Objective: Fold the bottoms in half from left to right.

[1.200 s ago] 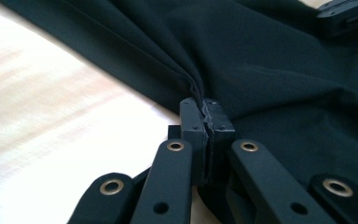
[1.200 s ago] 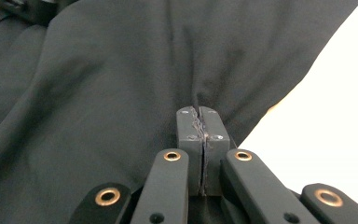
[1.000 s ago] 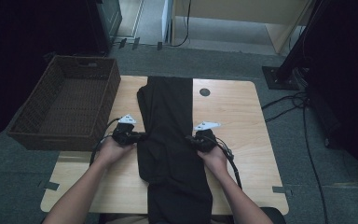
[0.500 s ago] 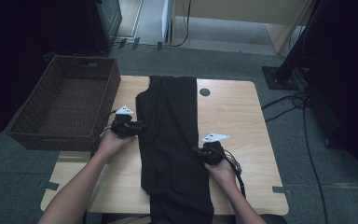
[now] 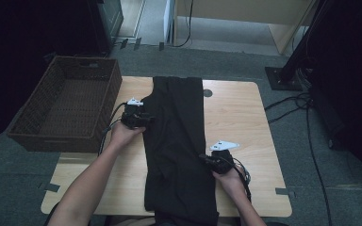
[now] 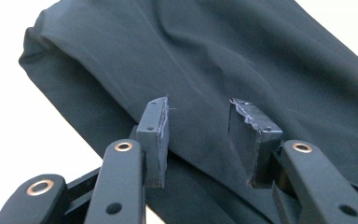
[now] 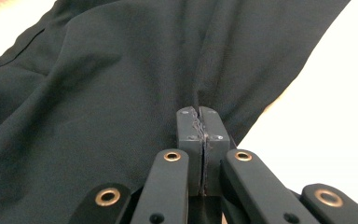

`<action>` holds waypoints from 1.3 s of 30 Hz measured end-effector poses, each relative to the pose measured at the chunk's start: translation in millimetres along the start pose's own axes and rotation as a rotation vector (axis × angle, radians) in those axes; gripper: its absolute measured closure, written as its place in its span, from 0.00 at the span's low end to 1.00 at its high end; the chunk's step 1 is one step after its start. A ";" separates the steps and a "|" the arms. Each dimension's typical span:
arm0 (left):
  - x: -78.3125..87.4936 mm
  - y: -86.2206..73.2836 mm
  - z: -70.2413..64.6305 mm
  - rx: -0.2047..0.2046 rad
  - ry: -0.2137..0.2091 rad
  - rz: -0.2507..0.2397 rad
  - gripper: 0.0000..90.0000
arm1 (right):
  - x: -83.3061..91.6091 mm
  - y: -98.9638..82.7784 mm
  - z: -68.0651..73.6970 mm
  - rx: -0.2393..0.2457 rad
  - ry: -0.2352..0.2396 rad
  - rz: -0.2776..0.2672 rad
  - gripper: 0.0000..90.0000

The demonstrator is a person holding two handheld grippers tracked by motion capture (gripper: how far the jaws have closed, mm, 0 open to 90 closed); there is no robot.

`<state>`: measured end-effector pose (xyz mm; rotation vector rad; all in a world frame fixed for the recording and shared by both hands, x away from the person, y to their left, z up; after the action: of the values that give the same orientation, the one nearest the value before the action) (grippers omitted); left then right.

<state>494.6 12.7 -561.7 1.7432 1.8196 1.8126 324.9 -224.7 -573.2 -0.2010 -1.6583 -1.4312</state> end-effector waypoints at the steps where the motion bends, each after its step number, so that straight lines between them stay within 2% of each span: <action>1: -0.9 -0.6 1.4 0.002 0.006 0.002 0.64 | 0.7 -1.2 0.2 0.005 -0.003 -0.003 1.00; 4: -4.0 -2.1 4.8 0.017 0.016 0.006 0.63 | 0.0 -1.7 -0.3 0.000 -0.008 -0.009 1.00; 6: -5.7 -2.6 6.5 0.012 0.019 0.001 0.63 | -2.1 -1.7 0.0 -0.004 -0.003 -0.007 1.00; 7: -6.1 -3.1 8.7 0.003 0.035 0.003 0.63 | -3.1 -1.9 -0.1 -0.003 -0.002 -0.007 1.00; 9: -5.7 -3.7 13.2 0.015 0.046 -0.003 0.62 | -4.1 -1.3 -0.1 -0.007 0.002 -0.014 1.00; 14: -1.6 -4.7 19.0 0.043 0.027 -0.008 0.61 | -4.4 -1.6 -0.6 -0.006 0.004 -0.021 1.00; 15: -3.5 -3.9 18.0 0.023 0.026 -0.001 0.61 | -4.5 -1.5 -0.7 -0.004 0.004 -0.021 1.00; 17: -6.8 -2.2 16.5 0.009 0.033 -0.004 0.61 | -4.8 -1.4 -0.8 -0.006 0.004 -0.023 1.00; 21: -12.5 0.9 12.1 0.020 0.032 -0.008 0.63 | -5.5 -1.0 -0.7 -0.005 0.005 -0.035 1.00; 25: -13.2 0.8 3.1 -0.015 0.013 -0.003 0.61 | -5.6 -1.3 -1.2 -0.003 0.007 -0.038 0.99; 28: -12.2 -1.9 6.8 -0.034 0.039 0.003 0.57 | -5.8 -1.1 -1.3 -0.004 0.005 -0.040 0.99; 31: -12.2 -1.3 8.4 -0.029 0.037 -0.006 0.57 | -6.0 -0.9 -1.1 -0.003 0.004 -0.042 0.99; 32: -13.0 -1.4 7.9 -0.038 0.038 -0.007 0.57 | -6.1 -0.8 -1.2 -0.004 0.003 -0.041 0.99; 33: -15.5 -1.7 5.4 -0.082 0.042 -0.003 0.62 | -6.8 -0.3 -1.0 -0.007 0.002 -0.045 0.99; 34: -15.5 -1.7 5.4 -0.082 0.042 -0.003 0.66 | -7.1 -0.2 -1.0 -0.005 0.001 -0.047 0.99; 35: -19.2 -1.4 0.7 -0.111 0.042 -0.001 0.71 | -7.3 -0.1 -1.0 -0.005 0.001 -0.048 0.99; 36: -19.2 -1.4 0.7 -0.111 0.042 -0.001 0.77 | -7.7 0.2 -1.0 -0.004 0.001 -0.051 0.99; 37: -22.1 -1.4 -3.5 -0.149 0.052 0.012 0.84 | -7.8 0.2 -0.9 -0.004 0.001 -0.052 0.99; 39: -22.0 -1.3 -5.9 -0.143 0.048 0.015 0.97 | -7.8 0.3 -1.0 -0.003 0.002 -0.052 0.99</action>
<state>497.9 -5.8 -574.7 1.6816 1.6515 1.9530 330.1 -222.2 -578.6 -0.1590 -1.6714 -1.4720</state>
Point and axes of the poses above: each handheld gripper's, and its own axes: x roughly backward along the jaws, y roughly out of its top, z roughly to its left, the point moved 9 cm from there along -x, roughly forward along the jaws, and after that the axes turned 8 degrees about -y, right-handed, at the moved point
